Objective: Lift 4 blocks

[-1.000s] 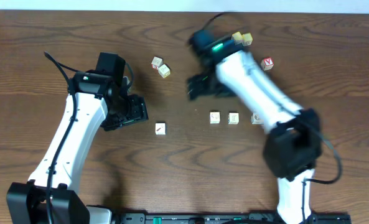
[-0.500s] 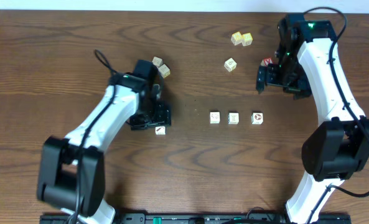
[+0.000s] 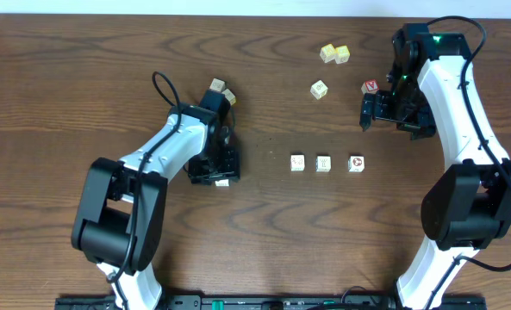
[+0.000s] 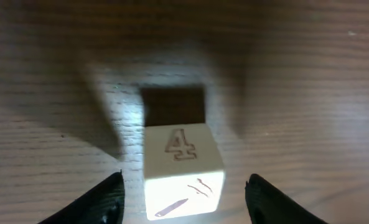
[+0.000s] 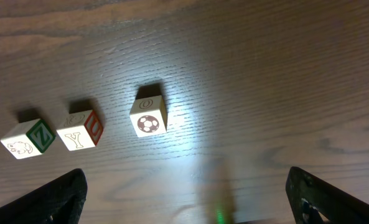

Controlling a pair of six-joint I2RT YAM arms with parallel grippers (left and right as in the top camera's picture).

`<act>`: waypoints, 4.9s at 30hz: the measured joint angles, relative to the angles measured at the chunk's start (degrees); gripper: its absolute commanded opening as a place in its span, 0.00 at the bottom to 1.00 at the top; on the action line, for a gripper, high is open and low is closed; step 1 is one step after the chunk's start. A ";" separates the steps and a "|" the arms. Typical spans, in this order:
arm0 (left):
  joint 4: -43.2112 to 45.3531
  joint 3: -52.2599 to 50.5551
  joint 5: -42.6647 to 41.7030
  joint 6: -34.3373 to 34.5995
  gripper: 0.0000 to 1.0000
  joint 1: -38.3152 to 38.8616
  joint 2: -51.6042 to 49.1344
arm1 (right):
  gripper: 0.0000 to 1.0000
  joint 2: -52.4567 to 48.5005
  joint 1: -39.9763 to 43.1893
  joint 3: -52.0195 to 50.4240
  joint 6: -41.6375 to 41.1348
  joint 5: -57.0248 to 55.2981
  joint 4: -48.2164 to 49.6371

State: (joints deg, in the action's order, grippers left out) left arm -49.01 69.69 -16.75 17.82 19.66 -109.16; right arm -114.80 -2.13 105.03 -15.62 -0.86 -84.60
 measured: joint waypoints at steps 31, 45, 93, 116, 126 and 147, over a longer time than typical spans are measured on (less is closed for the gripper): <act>2.25 -0.02 10.69 3.93 0.24 4.35 -0.13 | 0.99 0.00 0.00 0.00 0.20 0.00 -0.17; 4.09 2.67 5.88 6.01 0.24 4.87 -0.13 | 0.99 0.00 0.00 -8.74 0.22 2.64 6.51; 4.98 6.25 15.26 12.37 0.50 10.99 4.81 | 0.85 0.00 2.19 -12.02 0.83 3.89 5.97; 2.27 6.78 11.10 11.93 0.09 5.44 1.60 | 0.19 0.00 2.05 -27.10 0.11 9.07 22.36; -0.42 6.78 11.15 10.69 0.09 5.44 1.60 | 0.20 0.00 -2.49 -29.59 -1.68 11.37 26.45; -2.16 6.80 11.08 8.28 0.07 5.44 1.60 | 0.22 0.00 -6.29 -29.66 0.57 10.62 30.03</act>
State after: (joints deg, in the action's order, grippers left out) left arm -51.18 76.49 -5.67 26.11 25.10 -107.57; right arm -114.80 -8.43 75.37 -15.05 9.76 -54.57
